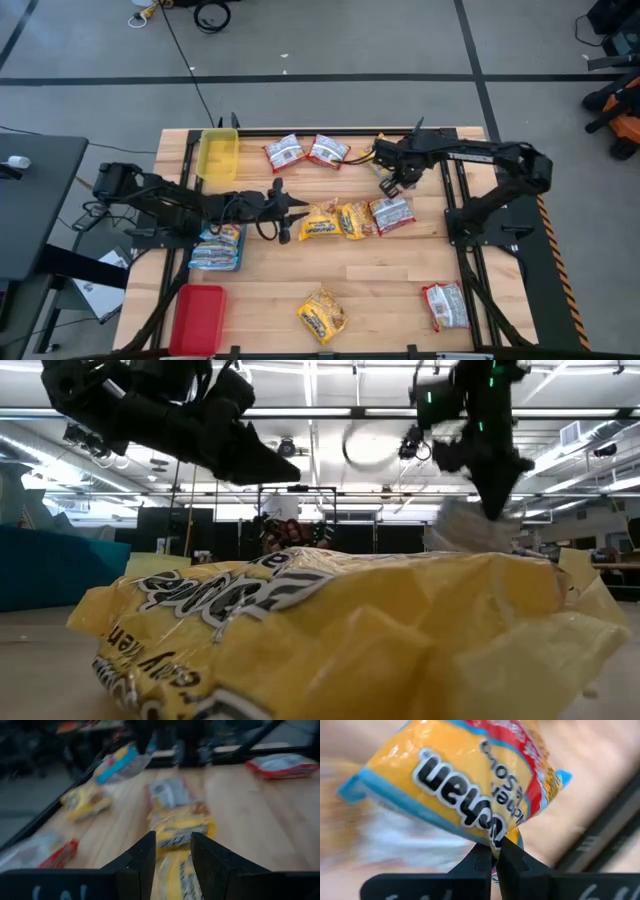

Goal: Sort Maruchan noodles
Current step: Put the blue noodle pack into the blue bin

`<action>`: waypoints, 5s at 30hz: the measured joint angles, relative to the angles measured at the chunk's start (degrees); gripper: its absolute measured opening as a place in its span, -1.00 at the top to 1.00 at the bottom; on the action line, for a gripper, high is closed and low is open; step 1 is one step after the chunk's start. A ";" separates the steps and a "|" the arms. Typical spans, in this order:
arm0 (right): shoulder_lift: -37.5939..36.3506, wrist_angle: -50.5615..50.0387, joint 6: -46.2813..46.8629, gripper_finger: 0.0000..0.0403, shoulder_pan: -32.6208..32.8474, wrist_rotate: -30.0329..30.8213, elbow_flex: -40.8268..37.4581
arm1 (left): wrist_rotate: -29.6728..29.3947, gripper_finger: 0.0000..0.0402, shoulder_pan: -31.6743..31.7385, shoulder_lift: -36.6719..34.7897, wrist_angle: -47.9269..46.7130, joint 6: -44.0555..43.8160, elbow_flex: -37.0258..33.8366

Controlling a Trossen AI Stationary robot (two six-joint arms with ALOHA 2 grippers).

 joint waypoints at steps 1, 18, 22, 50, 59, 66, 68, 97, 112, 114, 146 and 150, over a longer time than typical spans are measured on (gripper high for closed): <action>-0.52 -0.07 1.58 0.94 1.84 -1.69 1.52 | 1.15 0.35 -0.21 0.66 2.03 1.34 0.00; 9.25 15.04 21.29 0.95 30.40 -7.48 8.05 | 6.47 -0.39 -9.34 15.04 24.50 22.17 5.79; 10.72 22.41 21.85 0.95 32.95 -8.88 8.05 | 6.71 -0.43 -10.92 19.60 20.64 26.08 11.36; 10.93 23.79 21.41 0.95 37.04 -11.81 8.01 | -2.09 -0.43 -11.72 26.52 3.91 26.91 26.74; 10.93 23.11 20.12 0.95 36.01 -10.89 7.99 | -1.65 -0.39 -11.58 31.86 -3.58 29.49 34.07; 10.93 23.14 19.91 0.93 36.26 -9.54 7.97 | -2.60 -0.08 -11.28 31.72 -5.55 28.31 34.21; 10.93 23.14 20.30 0.90 36.26 -8.69 7.94 | -2.61 0.05 -11.07 31.71 -7.16 27.76 34.21; -5.77 15.37 19.89 0.69 54.94 25.71 9.82 | -5.68 0.77 -9.74 11.64 -46.11 17.01 34.07; 4.12 19.76 13.98 0.69 55.04 24.42 3.16 | 0.98 0.78 -6.59 -24.31 -110.40 -23.27 33.94; 5.17 21.47 12.10 0.69 55.02 24.41 2.98 | -1.10 0.78 -6.63 -26.78 -114.04 -27.03 33.94; 6.06 23.78 14.78 0.69 56.94 24.03 2.94 | 2.15 0.79 -9.77 -48.24 -92.81 -30.56 8.55; 6.06 23.81 14.84 0.69 57.20 24.01 2.94 | 0.04 0.81 -9.70 -47.15 -93.44 -30.57 6.89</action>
